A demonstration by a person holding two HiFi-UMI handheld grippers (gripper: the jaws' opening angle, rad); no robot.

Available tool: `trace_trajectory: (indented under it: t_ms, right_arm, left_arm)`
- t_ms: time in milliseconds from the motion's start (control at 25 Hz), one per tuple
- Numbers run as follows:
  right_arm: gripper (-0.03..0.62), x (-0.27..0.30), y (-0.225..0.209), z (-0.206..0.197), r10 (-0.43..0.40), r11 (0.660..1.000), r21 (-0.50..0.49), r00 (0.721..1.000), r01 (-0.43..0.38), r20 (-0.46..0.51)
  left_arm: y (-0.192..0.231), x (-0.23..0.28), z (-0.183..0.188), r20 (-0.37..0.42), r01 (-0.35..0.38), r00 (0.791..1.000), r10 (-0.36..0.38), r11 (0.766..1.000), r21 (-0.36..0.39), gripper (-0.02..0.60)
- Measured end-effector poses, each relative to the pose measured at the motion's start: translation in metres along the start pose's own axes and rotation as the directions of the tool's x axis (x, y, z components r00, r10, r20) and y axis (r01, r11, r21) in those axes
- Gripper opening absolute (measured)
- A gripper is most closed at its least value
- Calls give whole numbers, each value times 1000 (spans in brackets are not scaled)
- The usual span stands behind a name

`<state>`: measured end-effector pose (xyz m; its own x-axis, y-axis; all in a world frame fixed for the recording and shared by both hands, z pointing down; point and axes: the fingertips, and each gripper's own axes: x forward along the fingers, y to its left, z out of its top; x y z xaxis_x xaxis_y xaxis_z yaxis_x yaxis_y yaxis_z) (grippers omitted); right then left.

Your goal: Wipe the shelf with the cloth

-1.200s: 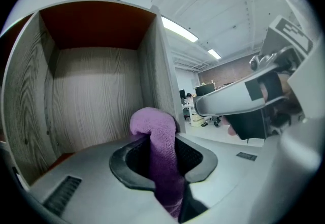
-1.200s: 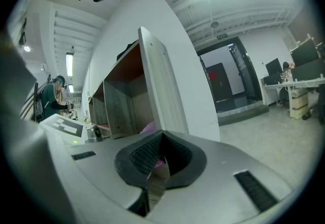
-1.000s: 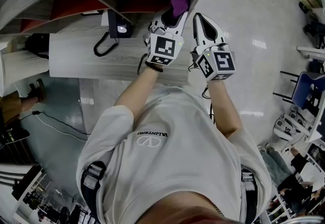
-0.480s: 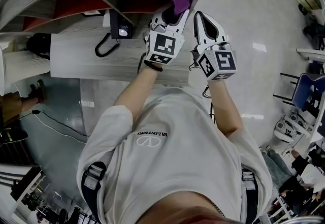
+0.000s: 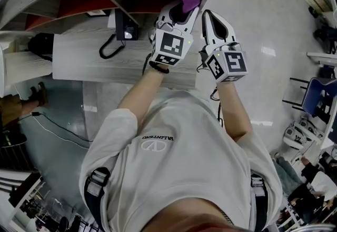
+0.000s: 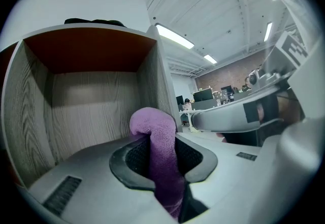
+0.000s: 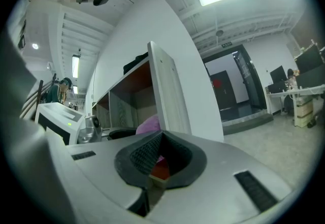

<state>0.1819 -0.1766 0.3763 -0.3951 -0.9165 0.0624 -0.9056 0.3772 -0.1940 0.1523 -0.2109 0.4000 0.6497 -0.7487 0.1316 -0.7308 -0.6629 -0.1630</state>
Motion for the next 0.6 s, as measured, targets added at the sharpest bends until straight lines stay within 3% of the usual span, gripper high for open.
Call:
trace_trajectory:
  t_ms: [600]
  right_arm:
    - [0,0,2,31,-6,1000,-26,999,7,37]
  left_arm:
    - [1,-5,33,24,-5,1000,5,1000,-8,97]
